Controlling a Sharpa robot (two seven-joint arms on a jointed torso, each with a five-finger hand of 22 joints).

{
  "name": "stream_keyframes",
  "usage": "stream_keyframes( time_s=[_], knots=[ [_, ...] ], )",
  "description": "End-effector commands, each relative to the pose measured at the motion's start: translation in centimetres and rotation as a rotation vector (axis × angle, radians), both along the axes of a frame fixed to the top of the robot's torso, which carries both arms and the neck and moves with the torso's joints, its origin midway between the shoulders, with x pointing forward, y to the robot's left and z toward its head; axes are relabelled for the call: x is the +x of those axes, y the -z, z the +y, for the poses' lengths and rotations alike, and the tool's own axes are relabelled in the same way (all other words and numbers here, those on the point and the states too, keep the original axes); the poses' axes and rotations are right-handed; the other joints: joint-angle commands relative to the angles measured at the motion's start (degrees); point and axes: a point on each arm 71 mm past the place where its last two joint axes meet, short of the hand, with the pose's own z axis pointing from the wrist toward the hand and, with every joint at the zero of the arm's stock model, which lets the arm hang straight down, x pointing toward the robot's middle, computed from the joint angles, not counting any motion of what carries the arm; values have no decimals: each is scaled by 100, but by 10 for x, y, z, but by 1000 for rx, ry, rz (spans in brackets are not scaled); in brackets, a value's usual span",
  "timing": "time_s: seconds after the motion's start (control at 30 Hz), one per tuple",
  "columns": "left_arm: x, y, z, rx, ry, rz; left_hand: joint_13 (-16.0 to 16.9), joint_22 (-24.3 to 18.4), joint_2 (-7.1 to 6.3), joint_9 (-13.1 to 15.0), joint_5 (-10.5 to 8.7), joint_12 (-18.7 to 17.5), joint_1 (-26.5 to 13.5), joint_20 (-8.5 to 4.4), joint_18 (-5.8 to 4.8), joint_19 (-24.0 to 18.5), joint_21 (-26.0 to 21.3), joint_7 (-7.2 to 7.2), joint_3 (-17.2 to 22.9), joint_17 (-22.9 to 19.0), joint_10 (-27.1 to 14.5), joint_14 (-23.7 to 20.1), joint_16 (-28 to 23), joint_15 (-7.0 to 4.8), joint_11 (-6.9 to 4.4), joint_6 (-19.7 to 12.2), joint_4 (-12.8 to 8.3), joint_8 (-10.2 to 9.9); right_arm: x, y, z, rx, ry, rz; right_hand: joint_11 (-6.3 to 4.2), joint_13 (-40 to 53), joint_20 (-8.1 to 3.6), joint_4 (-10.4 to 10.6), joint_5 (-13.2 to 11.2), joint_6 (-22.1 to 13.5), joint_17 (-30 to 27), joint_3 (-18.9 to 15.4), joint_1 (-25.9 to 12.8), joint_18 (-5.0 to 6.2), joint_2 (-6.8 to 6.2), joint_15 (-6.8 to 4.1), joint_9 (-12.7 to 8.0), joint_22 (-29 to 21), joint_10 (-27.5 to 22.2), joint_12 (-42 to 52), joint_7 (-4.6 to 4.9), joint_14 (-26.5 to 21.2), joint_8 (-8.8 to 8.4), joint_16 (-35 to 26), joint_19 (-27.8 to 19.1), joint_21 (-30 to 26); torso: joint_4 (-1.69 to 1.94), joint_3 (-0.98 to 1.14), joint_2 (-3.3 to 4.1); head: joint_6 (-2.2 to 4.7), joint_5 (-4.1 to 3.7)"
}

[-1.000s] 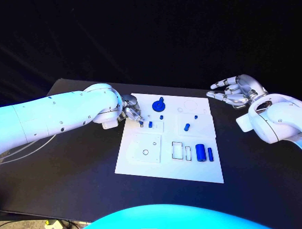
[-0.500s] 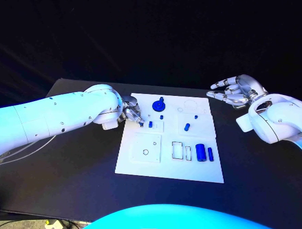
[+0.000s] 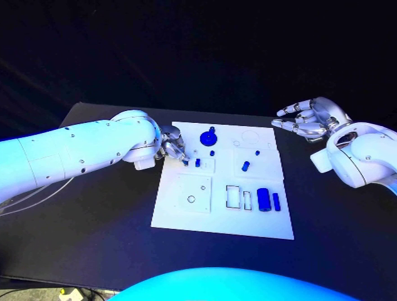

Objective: Assemble the parts on the task board

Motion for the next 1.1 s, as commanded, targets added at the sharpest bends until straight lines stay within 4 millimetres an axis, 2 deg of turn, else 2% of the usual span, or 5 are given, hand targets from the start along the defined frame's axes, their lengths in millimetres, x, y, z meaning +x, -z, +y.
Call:
stream_keyframes(
  time_s=[0.03, 0.47, 1.1],
  knots=[
    [-3, 4, -2, 10, 19, 23, 6, 444, 58, 4, 20, 37, 2, -11, -35, 42, 23, -27, 813, 1508, 30, 607, 19, -40, 11, 30, -780, 13, 0, 0, 1, -2, -15, -3, -8, 290, -44, -14, 34, -18, 915, -17, -32, 34, 6, -37, -5, 1314, -20, 17, 3, 475, 28, -34, 456, -12, 0, 0, -3, -3, 6],
    [-3, 5, 0, 14, 17, 27, 46, 451, 38, 7, 29, 64, -17, -14, -37, 47, 26, -32, 846, 1508, 62, 607, 19, -43, 7, 44, -801, 21, 0, 0, 0, -2, -14, -2, -8, 290, -44, -14, 34, -18, 915, -17, -32, 34, 6, -37, -5, 1314, -20, 17, 3, 475, 28, -34, 456, -12, 2, -6, -3, -20, 14],
    [-3, 6, 0, 24, 22, 25, 114, 449, -6, 16, 37, 113, -45, -19, -36, 45, 25, -43, 913, 1508, 119, 607, 19, -51, -3, 76, -847, 42, 0, 1, 0, -2, -14, -2, -9, 289, -46, -15, 39, -18, 915, -15, -38, 35, 7, -39, -8, 1313, -19, 18, 2, 475, 36, -35, 456, -14, -4, 2, 0, -15, 9]
  ],
)
